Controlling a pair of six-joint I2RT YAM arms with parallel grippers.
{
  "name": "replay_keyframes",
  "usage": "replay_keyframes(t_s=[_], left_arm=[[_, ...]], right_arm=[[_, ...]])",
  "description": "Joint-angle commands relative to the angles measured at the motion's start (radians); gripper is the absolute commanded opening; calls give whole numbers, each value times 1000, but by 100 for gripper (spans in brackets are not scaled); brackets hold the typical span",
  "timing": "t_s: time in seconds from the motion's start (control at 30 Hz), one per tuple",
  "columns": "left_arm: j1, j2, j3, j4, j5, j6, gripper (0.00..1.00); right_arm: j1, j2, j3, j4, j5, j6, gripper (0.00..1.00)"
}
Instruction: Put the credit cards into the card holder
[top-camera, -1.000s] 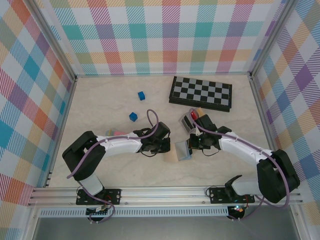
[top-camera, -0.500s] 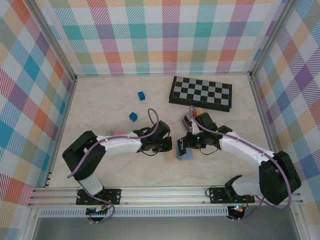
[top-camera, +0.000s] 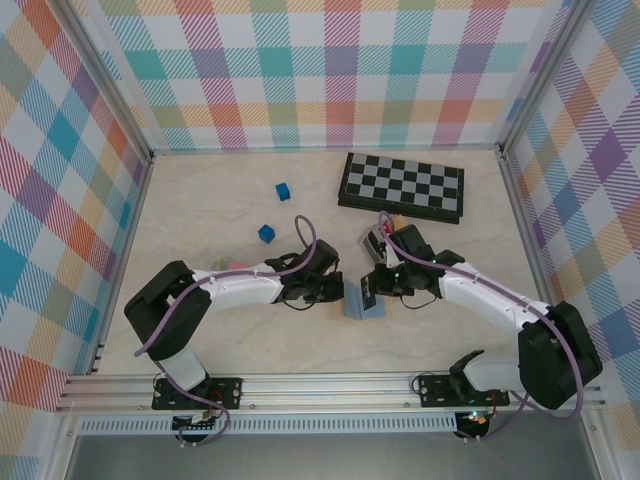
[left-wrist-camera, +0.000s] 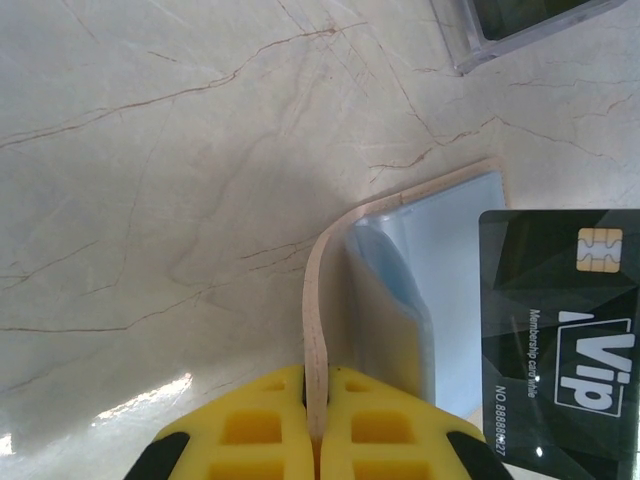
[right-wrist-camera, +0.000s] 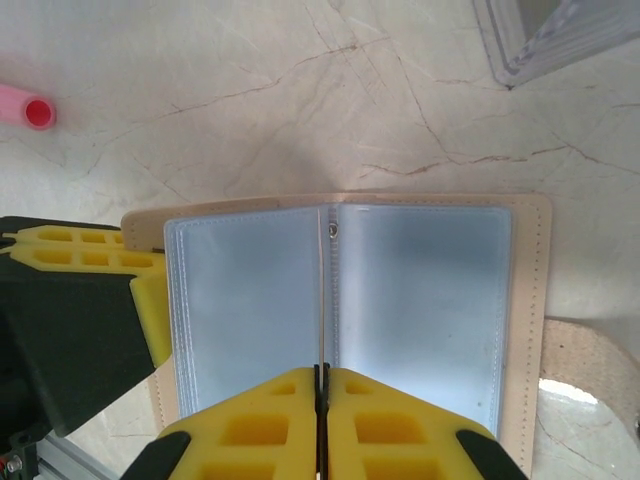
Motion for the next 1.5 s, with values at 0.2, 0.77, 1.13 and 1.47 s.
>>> replay_keyframes(t_s=[0.2, 0.77, 1.13, 1.47], left_arm=[[14, -20, -38, -24, -32, 22, 20], [13, -204, -156, 12, -74, -50, 65], [14, -22, -38, -19, -53, -23, 42], [14, 0, -41, -28, -57, -15, 30]], right_arm=[[6, 85, -29, 162, -139, 75, 8], [4, 208, -42, 198, -133, 107, 7], [-53, 88, -53, 142, -148, 58, 8], [-54, 135, -103, 212, -175, 32, 7]])
